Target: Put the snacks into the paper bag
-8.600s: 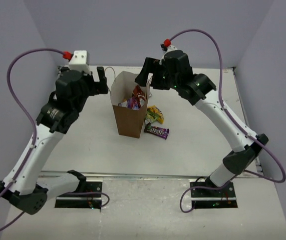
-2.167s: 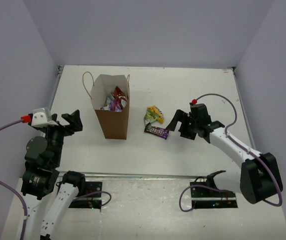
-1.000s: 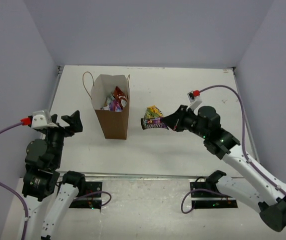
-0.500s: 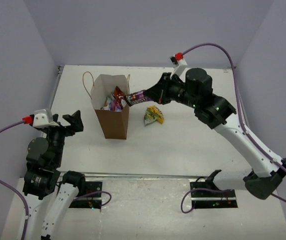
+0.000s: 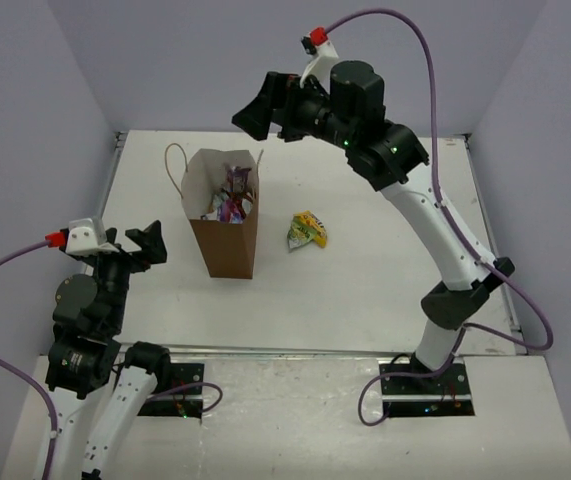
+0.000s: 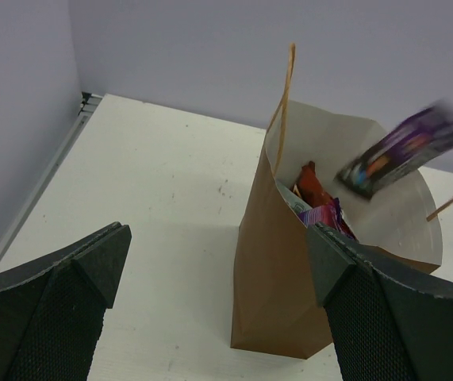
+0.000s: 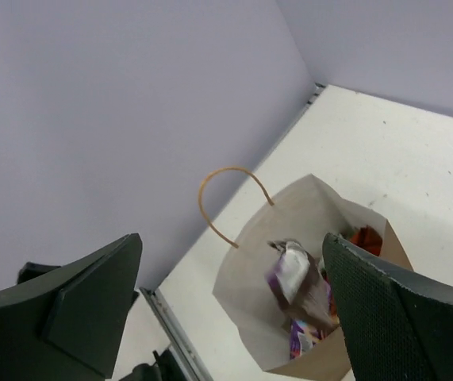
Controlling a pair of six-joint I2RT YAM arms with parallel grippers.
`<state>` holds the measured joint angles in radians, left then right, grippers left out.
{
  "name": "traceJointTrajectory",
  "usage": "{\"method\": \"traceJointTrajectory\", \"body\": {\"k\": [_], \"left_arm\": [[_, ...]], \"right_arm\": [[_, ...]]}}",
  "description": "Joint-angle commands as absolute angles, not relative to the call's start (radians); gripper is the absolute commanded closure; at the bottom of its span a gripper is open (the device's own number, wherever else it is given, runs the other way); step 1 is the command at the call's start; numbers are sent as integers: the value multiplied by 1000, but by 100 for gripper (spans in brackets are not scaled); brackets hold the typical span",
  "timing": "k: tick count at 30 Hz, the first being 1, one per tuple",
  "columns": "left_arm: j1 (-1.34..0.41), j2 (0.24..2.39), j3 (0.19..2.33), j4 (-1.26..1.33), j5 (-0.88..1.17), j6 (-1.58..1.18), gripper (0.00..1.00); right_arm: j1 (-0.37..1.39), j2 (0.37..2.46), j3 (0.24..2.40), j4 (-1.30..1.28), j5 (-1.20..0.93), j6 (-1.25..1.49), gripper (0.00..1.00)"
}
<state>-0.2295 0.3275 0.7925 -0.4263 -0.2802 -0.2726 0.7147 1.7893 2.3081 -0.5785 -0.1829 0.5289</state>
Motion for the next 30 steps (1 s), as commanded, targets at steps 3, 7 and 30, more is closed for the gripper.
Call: {"method": "traceJointTrajectory", "body": {"k": [3,7,30], "left_arm": [[-224,334,792,-388,-276,-262,0],[-224,336,792,-385,-275,-264,0],[-224,334,792,-385,-256,-262,0]], "right_arm": [[719,1569,1930,-515,-91,511,1],[706,1351,1558,-426,-17,521,1],[410,1873,1434,-411,-20,500,1]]}}
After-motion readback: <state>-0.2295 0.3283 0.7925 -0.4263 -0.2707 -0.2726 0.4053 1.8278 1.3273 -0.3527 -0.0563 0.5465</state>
